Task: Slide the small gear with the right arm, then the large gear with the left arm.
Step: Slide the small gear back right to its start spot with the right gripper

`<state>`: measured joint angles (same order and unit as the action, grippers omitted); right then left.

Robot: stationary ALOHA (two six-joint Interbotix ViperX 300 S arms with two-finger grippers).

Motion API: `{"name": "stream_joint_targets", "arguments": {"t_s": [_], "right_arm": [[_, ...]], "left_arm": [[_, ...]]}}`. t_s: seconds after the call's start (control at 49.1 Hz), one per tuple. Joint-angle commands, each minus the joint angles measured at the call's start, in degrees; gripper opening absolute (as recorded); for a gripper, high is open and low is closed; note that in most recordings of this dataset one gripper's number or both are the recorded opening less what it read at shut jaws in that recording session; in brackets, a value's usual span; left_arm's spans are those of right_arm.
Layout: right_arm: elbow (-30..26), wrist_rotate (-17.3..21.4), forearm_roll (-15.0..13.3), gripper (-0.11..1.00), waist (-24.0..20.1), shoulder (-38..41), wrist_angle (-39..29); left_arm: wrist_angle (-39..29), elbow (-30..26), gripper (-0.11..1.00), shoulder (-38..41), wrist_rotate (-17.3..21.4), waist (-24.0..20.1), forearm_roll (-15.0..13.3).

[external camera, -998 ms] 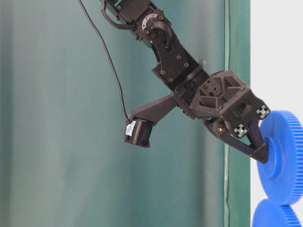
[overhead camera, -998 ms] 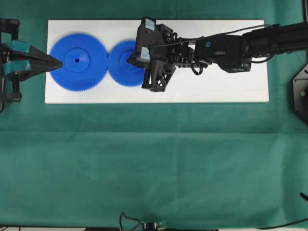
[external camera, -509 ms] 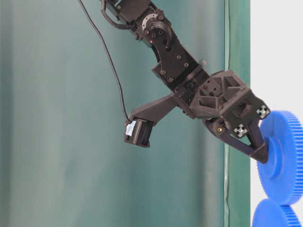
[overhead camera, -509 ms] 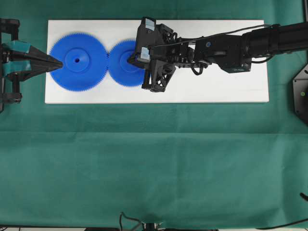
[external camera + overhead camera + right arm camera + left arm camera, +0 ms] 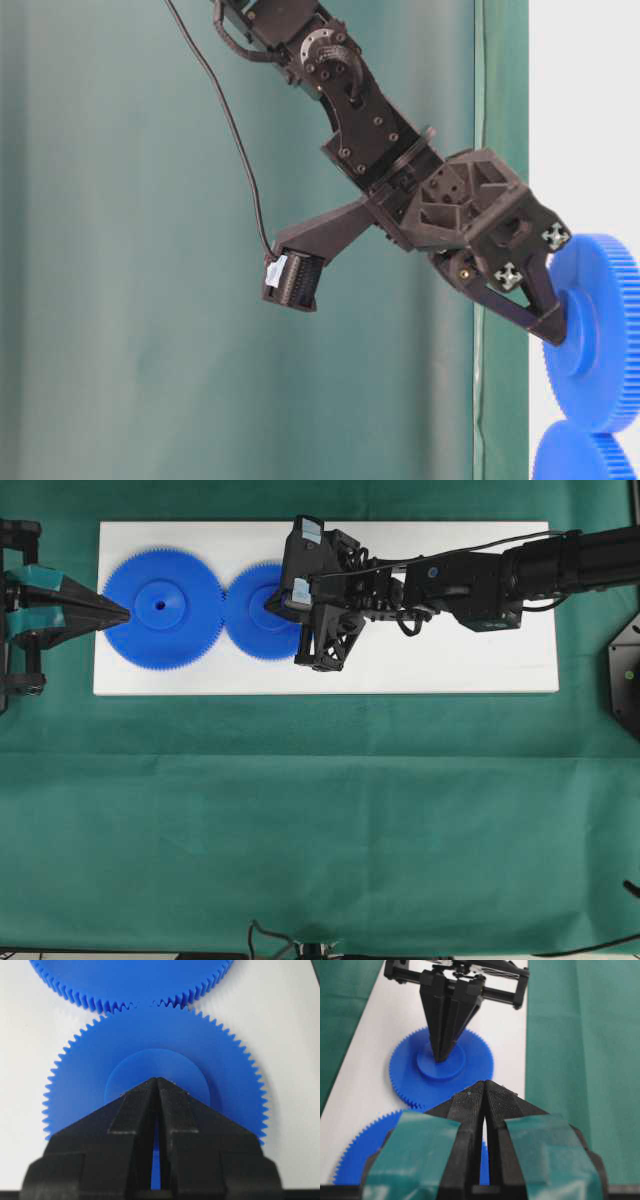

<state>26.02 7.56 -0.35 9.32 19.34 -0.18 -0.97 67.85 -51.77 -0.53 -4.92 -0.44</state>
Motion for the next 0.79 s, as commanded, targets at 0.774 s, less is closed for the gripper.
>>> {"name": "stream_joint_targets", "arguments": {"t_s": [0.774], "right_arm": [[29.09, 7.56, 2.2, 0.53, 0.62, -12.57, -1.14]], "left_arm": [[0.62, -0.79, 0.0, 0.18, 0.0, -0.18, -0.09]]}}
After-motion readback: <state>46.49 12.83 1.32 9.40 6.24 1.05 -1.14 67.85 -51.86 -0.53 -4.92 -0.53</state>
